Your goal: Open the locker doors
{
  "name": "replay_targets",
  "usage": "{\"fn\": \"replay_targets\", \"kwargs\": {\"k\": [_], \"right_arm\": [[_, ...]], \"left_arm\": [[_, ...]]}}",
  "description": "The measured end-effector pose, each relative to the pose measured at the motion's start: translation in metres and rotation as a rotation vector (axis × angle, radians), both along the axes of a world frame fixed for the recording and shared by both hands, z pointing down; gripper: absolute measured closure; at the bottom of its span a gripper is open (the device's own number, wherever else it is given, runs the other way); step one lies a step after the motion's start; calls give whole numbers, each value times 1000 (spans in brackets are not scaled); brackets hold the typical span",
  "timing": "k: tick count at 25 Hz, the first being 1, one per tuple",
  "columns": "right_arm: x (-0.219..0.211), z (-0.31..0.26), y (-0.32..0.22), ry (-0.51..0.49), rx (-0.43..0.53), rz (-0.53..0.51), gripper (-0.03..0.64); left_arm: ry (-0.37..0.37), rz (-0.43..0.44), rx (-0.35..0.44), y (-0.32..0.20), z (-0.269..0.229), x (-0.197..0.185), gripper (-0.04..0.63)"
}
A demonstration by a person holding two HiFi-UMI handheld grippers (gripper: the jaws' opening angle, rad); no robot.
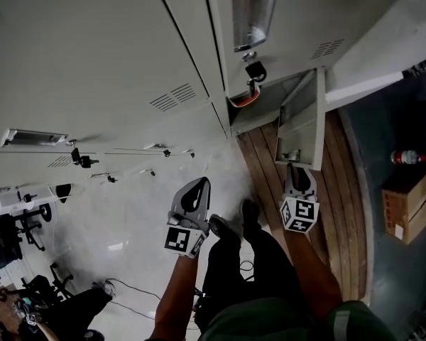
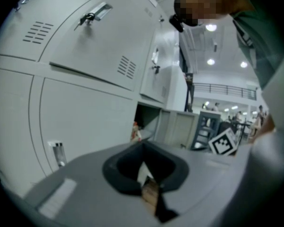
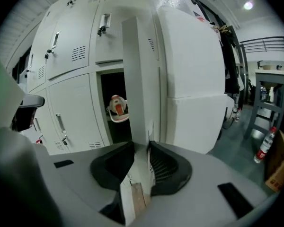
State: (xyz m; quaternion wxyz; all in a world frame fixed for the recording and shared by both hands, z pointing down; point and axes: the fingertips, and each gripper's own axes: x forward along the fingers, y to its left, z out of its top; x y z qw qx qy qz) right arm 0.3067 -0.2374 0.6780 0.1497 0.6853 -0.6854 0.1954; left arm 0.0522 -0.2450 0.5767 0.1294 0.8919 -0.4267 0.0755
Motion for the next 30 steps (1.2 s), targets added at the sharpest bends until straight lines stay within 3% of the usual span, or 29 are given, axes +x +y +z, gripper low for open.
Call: {"fn": "replay_targets", "kwargs": {"k": [5,9,12,17,19,22,30], "right_arm": [[58,3,12,5,-39,122,526],[90,3,11,10,-57,163,526],[97,3,16,1,-74,168,526],[75,19,51,-115,-171,188,526],[48,25,55,-138,-205,125,531],[-21,20,39,-137,-202,-66,594],[-260,-17,-59,-130,-19,-597,606]], "left_arm": [[-17,12,0,1,-8,8,597],[-31,-1,7,-2,-18,5,597],[-34,-31,12,-5,-26,-4,597],[-39,-96,23,-7,-42,-30,597],[-43,-128,38,-8,-50,-44,597],[-48,-182,47,-5,-57,-76,597],[-21,-290,30,11,-51,-170,597]]}}
